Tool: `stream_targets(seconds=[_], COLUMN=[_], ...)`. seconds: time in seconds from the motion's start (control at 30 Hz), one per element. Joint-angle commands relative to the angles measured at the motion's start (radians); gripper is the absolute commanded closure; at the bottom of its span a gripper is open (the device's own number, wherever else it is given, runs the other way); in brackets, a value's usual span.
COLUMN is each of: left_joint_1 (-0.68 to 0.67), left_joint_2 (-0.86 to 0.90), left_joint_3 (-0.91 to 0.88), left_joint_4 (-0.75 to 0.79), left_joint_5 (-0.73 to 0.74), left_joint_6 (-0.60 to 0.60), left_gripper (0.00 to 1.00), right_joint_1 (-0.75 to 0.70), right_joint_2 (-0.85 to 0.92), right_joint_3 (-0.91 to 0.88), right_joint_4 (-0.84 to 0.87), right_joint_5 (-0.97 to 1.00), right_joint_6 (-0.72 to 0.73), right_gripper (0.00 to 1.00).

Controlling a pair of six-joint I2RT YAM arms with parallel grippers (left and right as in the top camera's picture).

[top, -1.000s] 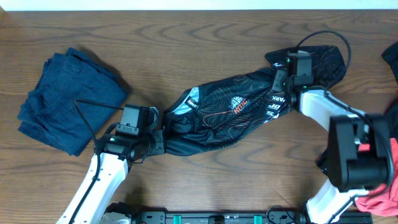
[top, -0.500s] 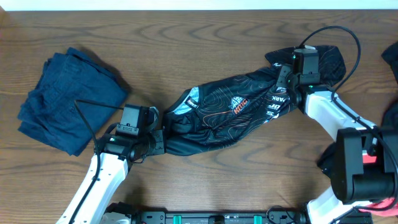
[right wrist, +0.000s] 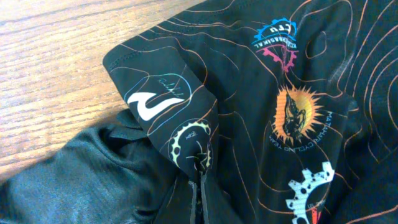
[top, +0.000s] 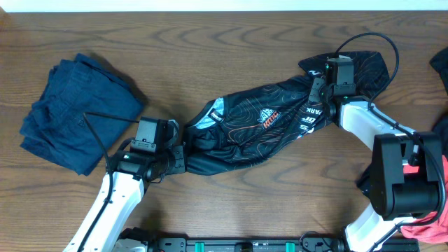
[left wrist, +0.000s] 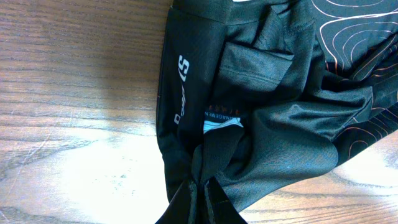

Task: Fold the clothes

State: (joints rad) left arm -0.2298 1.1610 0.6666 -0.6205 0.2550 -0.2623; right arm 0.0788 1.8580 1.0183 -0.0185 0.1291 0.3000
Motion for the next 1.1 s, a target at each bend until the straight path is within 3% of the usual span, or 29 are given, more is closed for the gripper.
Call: stream_targets(seconds=[0.0, 0.2, 0.5, 0.6, 0.77, 1.07], left_joint_1=[0.004, 0.005, 0.014, 0.018, 0.018, 0.018], left_joint_2=[-0.005, -0.026, -0.161, -0.208, -0.217, -0.182], left_joint_3=[0.024, 0.055, 0.275, 0.290, 0.281, 0.253], left_joint_4=[0.002, 0.010, -0.010, -0.097, -0.370, -0.446], left_joint_5=[-0.003, -0.002, -0.006, -0.006, -0.006, -0.121], left_joint_6=[-0.005, -0.003, 0.044, 0.044, 0.040, 0.040], left_gripper=[0.94, 0.94, 0.94, 0.94, 0.94, 0.94], right_joint_1=[-0.006, -0.016, -0.183, -0.225, -0.236, -0.233], right_joint_2=[0.003, -0.121, -0.575, -0.678, -0.723, -0.701], right_joint_3=[0.000, 0.024, 0.132, 0.130, 0.073, -0.092], right_joint_4=[0.000, -0.154, -0.577, -0.809, -1.166, -1.136], right_joint_5=[0.009, -0.001, -0.026, -0.020, -0.006, -0.034], right_joint_6=[-0.005, -0.017, 0.014, 0.014, 0.056, 0.076], right_gripper=[0.99, 0.99, 0.99, 0.99, 0.99, 0.77])
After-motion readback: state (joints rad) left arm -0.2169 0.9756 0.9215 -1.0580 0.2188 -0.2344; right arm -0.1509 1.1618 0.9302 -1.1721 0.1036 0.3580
